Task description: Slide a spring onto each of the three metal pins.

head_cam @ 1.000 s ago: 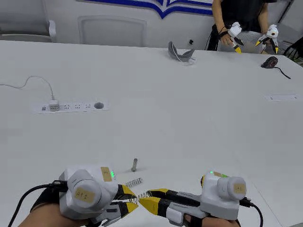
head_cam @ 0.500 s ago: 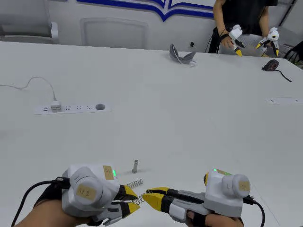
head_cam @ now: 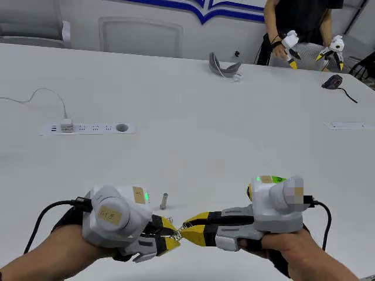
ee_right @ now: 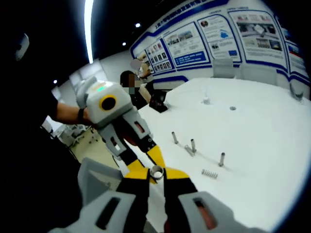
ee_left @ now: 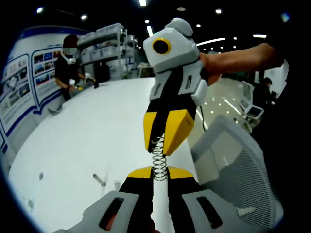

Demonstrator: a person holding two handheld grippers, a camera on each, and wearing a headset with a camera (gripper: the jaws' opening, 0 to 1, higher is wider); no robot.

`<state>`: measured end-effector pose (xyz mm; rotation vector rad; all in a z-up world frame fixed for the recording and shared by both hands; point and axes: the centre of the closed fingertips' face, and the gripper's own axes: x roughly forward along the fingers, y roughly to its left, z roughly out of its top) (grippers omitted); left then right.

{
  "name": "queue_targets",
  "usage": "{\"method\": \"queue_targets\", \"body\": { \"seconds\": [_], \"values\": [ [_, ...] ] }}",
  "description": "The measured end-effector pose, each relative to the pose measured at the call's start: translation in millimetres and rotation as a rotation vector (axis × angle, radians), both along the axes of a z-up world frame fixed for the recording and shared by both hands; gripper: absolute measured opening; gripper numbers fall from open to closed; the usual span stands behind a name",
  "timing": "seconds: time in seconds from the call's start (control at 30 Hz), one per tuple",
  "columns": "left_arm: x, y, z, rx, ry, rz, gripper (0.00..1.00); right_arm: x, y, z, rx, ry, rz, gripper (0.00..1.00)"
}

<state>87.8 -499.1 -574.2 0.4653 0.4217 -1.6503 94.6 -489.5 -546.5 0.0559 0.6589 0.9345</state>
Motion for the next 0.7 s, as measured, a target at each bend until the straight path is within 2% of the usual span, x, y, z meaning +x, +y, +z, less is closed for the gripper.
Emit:
{"method": "queue_targets", "body": {
  "seconds": [0.3, 0.4, 0.47, 0.7],
  "values": [
    [-5.5, -2.6, 3.4, -0.006, 0.0, -0.019, 0.09, -6.9, 3.5, -1.2, -0.181, -0.005, 0.212, 0.12],
    [-7.5, -2.7, 3.8, -0.007, 0.005, -0.022, 0.09, -9.2, 8.1, -3.1, -0.213, -0.007, 0.264, 0.12],
    [-9.0, -1.8, 2.9, -0.002, -0.004, -0.028, 0.09, -10.2, 9.5, -5.3, -0.25, -0.014, 0.298, 0.12],
    [-11.9, -2.0, 5.9, -0.009, -0.004, -0.043, 0.09, -13.9, 12.7, -13.2, -0.314, -0.013, 0.36, 0.13]
  ]
}}
